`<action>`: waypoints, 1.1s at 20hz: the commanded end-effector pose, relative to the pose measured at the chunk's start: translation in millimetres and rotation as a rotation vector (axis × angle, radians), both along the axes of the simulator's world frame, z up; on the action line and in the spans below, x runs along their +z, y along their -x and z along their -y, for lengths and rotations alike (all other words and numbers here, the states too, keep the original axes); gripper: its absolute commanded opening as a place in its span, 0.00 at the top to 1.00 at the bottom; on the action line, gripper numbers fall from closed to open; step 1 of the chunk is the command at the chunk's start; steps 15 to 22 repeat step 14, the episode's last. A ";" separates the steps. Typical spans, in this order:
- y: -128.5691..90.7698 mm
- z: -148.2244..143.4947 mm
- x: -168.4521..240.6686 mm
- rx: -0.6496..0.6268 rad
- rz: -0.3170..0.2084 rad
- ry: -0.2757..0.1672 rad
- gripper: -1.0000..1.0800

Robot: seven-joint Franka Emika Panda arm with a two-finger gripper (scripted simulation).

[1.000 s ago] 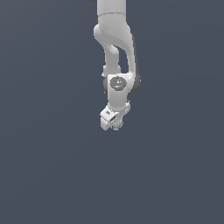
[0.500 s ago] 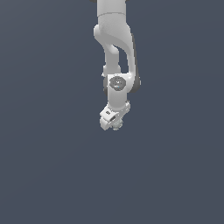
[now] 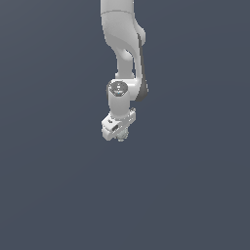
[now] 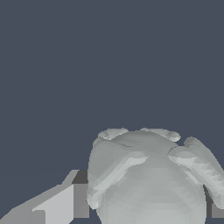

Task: Pick up the object and move it to a goal position.

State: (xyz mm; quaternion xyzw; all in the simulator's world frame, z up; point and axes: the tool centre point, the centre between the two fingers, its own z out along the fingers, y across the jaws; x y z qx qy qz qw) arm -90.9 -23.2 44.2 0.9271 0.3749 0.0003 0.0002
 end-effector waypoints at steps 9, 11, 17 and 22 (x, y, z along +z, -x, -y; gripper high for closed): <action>27.8 66.5 5.7 -0.001 0.000 0.000 1.00; 29.7 71.5 6.1 -0.001 0.000 0.000 1.00; 30.7 74.3 6.4 -0.001 0.000 0.000 1.00; 30.7 74.3 6.4 -0.001 0.000 0.000 1.00</action>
